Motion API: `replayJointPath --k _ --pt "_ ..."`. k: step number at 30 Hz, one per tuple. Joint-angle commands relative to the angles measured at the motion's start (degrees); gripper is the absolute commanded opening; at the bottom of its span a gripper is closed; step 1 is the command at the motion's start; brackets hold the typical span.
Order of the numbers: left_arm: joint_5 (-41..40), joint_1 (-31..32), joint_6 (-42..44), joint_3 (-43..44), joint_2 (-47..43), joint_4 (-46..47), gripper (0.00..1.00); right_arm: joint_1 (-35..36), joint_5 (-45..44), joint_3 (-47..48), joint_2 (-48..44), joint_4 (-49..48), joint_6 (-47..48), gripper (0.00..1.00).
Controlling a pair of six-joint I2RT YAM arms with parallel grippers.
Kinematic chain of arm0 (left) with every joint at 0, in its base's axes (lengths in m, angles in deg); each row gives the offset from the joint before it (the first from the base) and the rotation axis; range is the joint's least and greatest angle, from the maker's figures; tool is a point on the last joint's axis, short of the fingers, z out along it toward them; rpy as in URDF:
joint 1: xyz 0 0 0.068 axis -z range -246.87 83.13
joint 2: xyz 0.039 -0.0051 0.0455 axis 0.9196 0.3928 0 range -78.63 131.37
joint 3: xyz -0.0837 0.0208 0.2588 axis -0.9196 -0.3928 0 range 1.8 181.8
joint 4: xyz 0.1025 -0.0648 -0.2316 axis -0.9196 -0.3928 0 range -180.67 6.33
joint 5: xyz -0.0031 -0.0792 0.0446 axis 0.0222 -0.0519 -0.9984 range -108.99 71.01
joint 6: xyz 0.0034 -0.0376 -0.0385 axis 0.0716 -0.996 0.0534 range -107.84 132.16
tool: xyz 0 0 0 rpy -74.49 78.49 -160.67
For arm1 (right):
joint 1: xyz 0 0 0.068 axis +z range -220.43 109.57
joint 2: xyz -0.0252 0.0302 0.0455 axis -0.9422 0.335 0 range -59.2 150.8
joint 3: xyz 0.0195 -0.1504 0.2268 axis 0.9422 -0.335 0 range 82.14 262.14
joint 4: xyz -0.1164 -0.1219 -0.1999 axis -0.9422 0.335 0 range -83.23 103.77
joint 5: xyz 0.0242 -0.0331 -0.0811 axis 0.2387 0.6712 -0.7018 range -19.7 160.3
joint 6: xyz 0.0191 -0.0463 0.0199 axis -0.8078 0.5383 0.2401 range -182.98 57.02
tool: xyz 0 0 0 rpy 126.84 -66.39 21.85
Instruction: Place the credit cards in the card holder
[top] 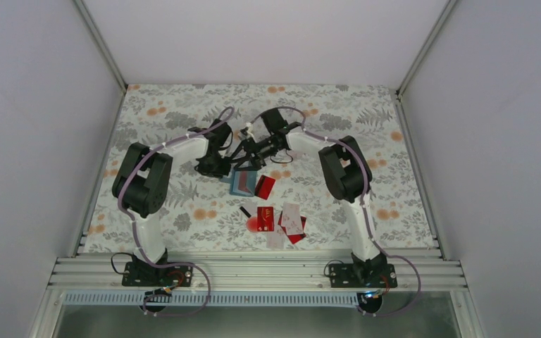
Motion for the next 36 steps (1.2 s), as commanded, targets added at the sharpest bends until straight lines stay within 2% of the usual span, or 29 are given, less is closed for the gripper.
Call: replayJointPath --k 1,6,12,18,23,27,32,36 --pt "-0.5 -0.11 -1.19 -2.28 -0.37 -1.64 0.02 1.71 -1.46 0.73 4.2 -1.6 -1.76 0.67" --pt "0.64 -0.1 -0.49 -1.51 -1.87 -2.47 0.02 1.56 -2.63 1.59 7.07 -1.25 0.43 0.66" --pt "2.19 -0.12 -0.6 -1.22 -3.01 -2.92 0.02 1.02 -1.27 3.24 8.72 -6.58 -1.35 0.66" --pt "2.07 -0.17 -1.27 -0.72 -1.99 -3.04 0.02 -0.04 -0.98 8.28 7.3 -3.17 0.96 0.65" --pt "0.99 -0.13 -1.59 0.78 -1.42 -3.96 0.02 -3.42 -11.38 6.47 1.41 3.53 5.87 0.63" --pt "0.48 -0.05 -2.2 1.32 -1.22 -4.42 0.02 -5.56 -18.73 0.89 -5.22 6.11 10.22 0.61" --pt "-0.58 0.14 -2.81 2.83 -1.05 -5.28 0.02 -6.15 -17.66 -12.47 -14.05 1.16 12.13 0.53" --pt "-0.92 0.29 -3.11 4.03 -0.62 -5.62 0.02 -6.06 -16.27 -18.32 -14.56 -1.48 12.87 0.42"
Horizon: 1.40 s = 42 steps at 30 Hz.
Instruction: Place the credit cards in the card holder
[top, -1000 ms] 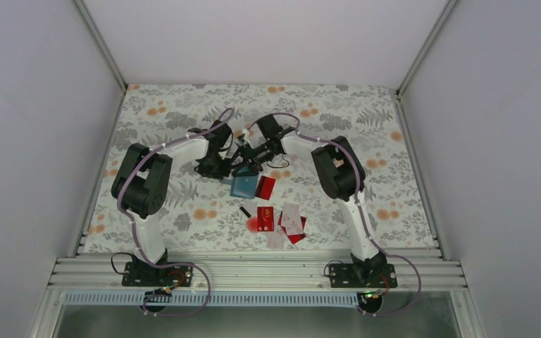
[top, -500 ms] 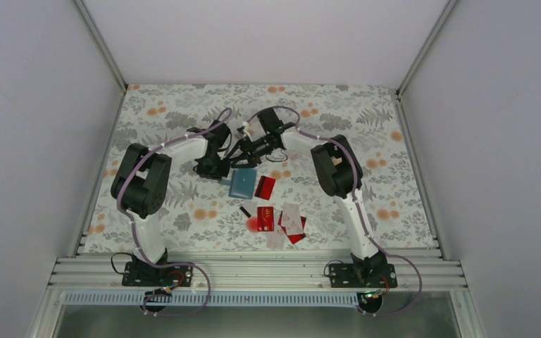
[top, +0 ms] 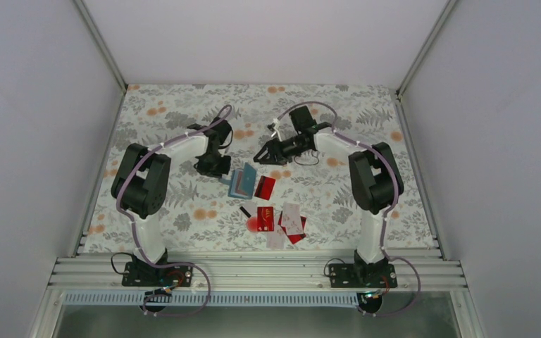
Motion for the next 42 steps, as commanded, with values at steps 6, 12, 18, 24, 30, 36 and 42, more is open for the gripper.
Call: replayJointPath --k 6,12,18,24,30,36,42 --pt "-0.89 0.94 -0.05 4.54 0.63 -1.51 0.02 1.99 3.28 -3.04 4.78 -2.78 4.8 0.34" --pt "-0.76 1.3 0.32 6.36 0.88 -2.73 0.02 4.38 4.6 0.94 8.56 -3.0 4.33 0.34" --pt "0.39 2.09 1.27 7.81 0.99 -3.41 0.02 4.75 4.52 2.74 12.22 -4.02 2.73 0.34" --pt "1.47 2.95 2.86 8.68 1.19 -3.44 0.02 4.76 4.55 3.68 15.59 -5.8 0.96 0.33" --pt "4.7 3.35 4.0 8.88 1.16 -2.75 0.03 5.02 2.36 5.15 18.83 -4.59 0.44 0.27" --pt "7.98 4.16 5.1 7.81 0.62 -1.29 0.07 5.11 -1.08 4.78 18.68 -2.7 0.64 0.27" --pt "10.13 5.03 5.41 7.13 1.01 -0.37 0.1 5.03 -4.01 3.81 17.59 -2.14 0.4 0.24"
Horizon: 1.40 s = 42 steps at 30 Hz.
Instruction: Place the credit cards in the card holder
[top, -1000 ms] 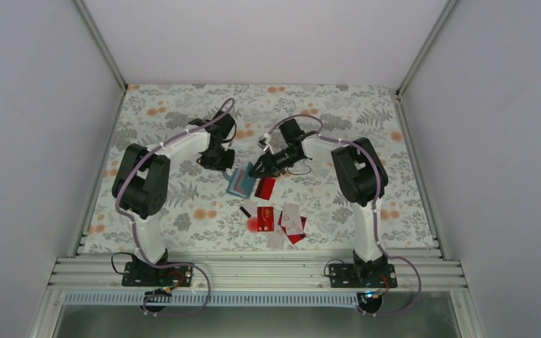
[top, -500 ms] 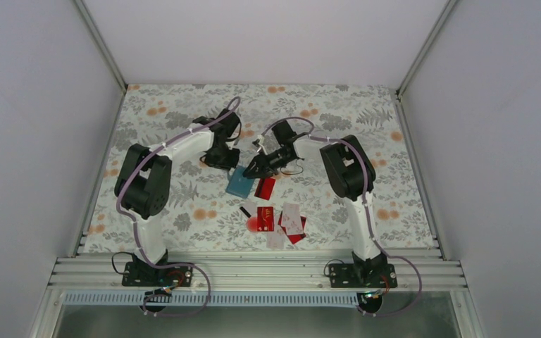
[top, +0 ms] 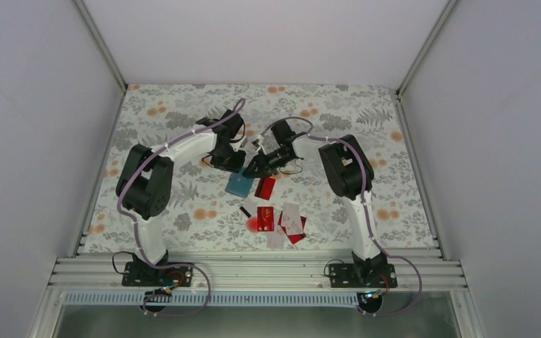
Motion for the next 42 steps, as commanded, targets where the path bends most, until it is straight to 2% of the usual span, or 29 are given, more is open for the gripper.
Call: replayJointPath --k 1,7,11,19,29,37,42 --pt "3.43 0.68 0.89 -0.77 0.58 1.91 0.11 0.54 -9.28 -1.14 0.5 1.66 -0.19 0.23" --pt "5.2 0.86 -0.09 -2.2 0.87 3.5 0.14 0.54 -11.11 -2.08 -0.45 1.59 -0.71 0.22" --pt "5.64 0.87 -0.42 -2.89 1.12 4.46 0.27 0.49 -11.08 -1.99 0.06 1.96 -0.76 0.22" --pt "7.92 0.87 -1.58 -4.17 1.08 6.63 0.28 0.38 -11.17 -1.91 0.27 2.25 -0.66 0.22" --pt "8.47 0.87 -1.97 -5.35 1.36 7.78 0.09 0.06 -10.93 -1.73 0.82 1.81 -1.69 0.21" --pt "8.59 0.9 -2.87 -6.85 0.98 9.67 0.07 0.09 -10.57 -1.64 1.0 1.81 -1.85 0.21" --pt "7.75 0.53 -4.41 -4.87 -2.57 9.13 0.07 0.04 -10.6 -1.92 1.19 1.9 -1.98 0.21"
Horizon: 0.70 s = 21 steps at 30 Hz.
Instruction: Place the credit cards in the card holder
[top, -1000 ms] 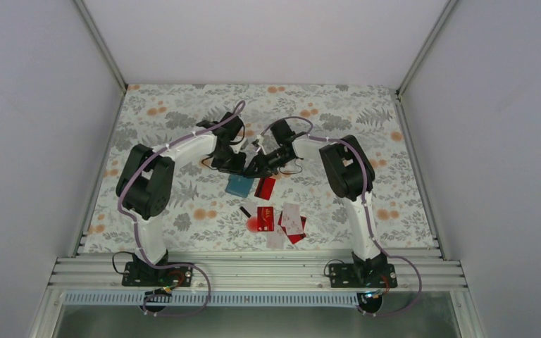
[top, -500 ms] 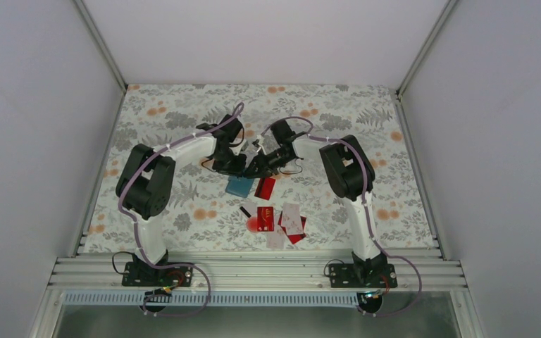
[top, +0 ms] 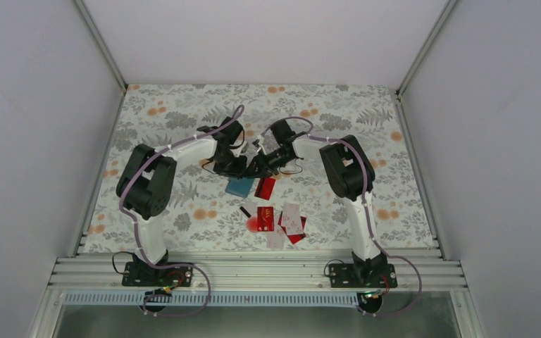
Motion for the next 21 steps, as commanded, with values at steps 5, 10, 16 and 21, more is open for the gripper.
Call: replayJointPath --k 5,10,16,21 --pt "-3.66 -1.18 -2.76 5.15 -6.31 -5.06 0.11 0.03 -7.62 -1.54 2.51 1.43 -0.35 0.21" --pt "-8.23 -2.32 0.42 3.53 -8.5 -8.64 0.19 -0.02 -7.73 -1.33 2.88 1.79 -0.34 0.21" --pt "-2.55 -5.44 2.98 -3.65 -9.36 -5.21 0.2 0.0 -8.26 -1.02 3.47 2.2 -0.31 0.21" --pt "4.1 -5.44 4.37 -5.79 -6.49 -1.34 0.19 0.09 -8.39 -0.67 3.63 2.26 -0.56 0.21"
